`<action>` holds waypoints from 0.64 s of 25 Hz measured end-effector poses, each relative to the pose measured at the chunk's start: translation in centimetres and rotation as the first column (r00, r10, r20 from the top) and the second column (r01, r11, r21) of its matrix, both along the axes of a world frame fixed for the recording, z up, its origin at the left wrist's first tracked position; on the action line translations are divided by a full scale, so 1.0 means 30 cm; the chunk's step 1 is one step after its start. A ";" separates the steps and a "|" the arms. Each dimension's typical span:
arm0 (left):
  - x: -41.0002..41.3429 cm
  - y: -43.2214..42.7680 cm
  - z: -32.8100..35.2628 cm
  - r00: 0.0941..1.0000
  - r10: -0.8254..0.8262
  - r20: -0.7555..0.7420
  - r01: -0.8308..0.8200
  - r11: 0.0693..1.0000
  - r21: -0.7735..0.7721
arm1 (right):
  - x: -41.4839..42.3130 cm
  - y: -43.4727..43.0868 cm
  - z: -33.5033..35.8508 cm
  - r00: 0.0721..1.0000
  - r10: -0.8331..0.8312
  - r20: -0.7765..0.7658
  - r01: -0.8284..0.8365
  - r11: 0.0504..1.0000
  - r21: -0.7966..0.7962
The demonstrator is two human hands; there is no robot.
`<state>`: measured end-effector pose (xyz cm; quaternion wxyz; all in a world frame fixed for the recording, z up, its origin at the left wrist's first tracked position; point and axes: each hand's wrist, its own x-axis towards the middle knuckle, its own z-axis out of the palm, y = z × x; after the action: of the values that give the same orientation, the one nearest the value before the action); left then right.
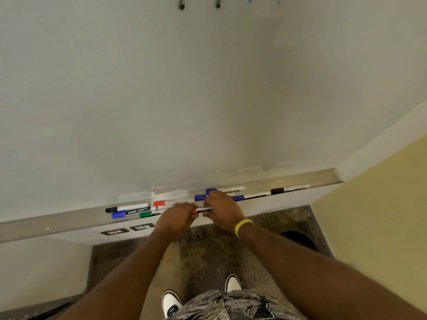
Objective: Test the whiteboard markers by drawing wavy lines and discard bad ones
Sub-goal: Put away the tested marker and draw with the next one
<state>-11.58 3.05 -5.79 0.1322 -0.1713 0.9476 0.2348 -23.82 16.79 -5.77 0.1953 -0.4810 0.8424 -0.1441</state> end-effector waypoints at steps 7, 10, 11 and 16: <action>-0.011 0.079 -0.010 0.953 -0.231 0.196 0.231 0.973 0.019 | 0.105 0.152 -0.023 0.985 0.025 0.170 -0.043 0.994 0.105; -0.029 0.081 -0.005 0.948 -0.267 0.175 0.265 0.964 0.036 | 0.079 0.211 -0.023 0.997 0.011 0.077 -0.021 0.992 0.128; -0.039 0.085 -0.004 0.947 -0.277 0.164 0.270 0.961 0.059 | 0.067 0.226 -0.018 0.999 -0.009 0.037 0.004 0.992 0.129; -0.074 0.078 0.027 0.963 -0.257 0.077 0.251 0.964 0.086 | 0.022 0.233 0.007 0.989 -0.142 -0.037 0.145 0.980 0.134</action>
<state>-13.80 5.38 -4.99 0.2091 -0.0534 0.9455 0.2438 -23.17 23.77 -5.56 0.2055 -0.4064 0.8854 -0.0935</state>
